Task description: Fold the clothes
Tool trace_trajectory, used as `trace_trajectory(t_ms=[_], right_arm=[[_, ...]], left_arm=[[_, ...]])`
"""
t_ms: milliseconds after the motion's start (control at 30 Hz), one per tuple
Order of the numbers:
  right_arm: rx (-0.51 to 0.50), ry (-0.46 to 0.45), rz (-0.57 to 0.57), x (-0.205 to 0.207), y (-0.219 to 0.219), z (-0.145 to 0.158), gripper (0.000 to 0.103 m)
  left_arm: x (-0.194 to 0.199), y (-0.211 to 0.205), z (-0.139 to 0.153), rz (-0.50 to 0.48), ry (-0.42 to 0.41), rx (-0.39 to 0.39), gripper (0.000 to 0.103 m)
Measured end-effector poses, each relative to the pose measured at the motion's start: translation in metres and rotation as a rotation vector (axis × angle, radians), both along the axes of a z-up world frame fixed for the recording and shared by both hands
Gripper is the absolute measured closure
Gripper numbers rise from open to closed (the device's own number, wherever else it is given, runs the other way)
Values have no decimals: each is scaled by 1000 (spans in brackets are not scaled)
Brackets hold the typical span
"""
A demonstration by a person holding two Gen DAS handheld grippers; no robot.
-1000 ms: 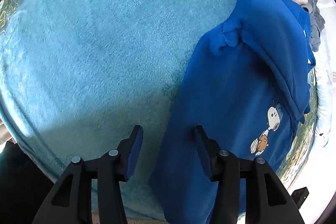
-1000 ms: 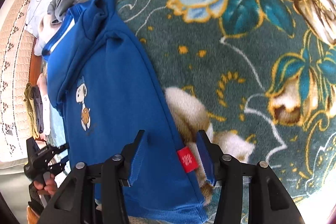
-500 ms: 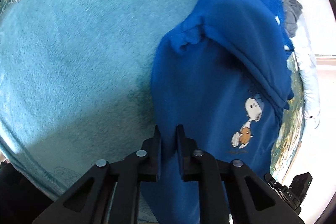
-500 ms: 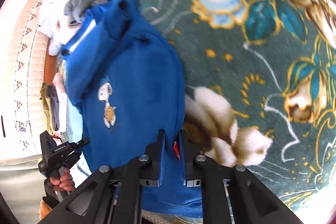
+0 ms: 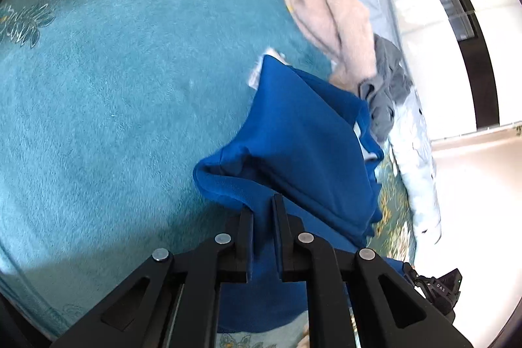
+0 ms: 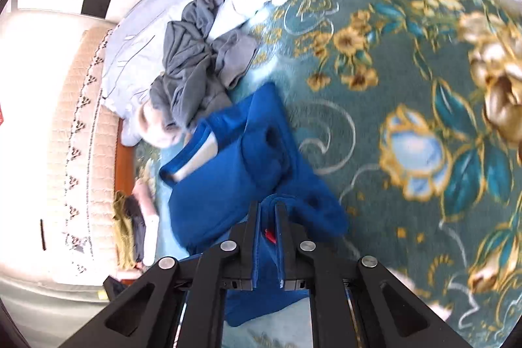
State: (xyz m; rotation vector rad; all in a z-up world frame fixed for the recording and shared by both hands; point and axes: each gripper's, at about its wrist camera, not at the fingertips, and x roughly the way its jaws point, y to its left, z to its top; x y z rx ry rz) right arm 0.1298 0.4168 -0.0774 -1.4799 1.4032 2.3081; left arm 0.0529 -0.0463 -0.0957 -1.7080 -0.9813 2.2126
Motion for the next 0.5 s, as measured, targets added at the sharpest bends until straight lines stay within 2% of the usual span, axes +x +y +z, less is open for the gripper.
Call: trace_trajectory(t_ms=[67,100,133,167,333,433,500], right_arm=[[18,-32,-12,-11,1,-6,94],[29,-50,-20,-15,2,-10,94],[31,-63,-29,-18,5,-13,94],[33,-75,-39,-21,8,-16,94],[64,-99,-57,-25,15,-24,91],[89,-109,-56,-30,17,-28,91],[89,-112,-64,-30,20,-27,91]], left_arm=[[3,4,1,-38,-8,-21,90],[4,6,2,-57,-12,-31,85],[5,8,2,-76,-16,-42,73],[7,10,3,-95,-20,-52,68],[13,20,6,-190,-40,-104,52],[17,26,7,-247,-51,-135,49],[24,35,0,-313,-100,-177,49]])
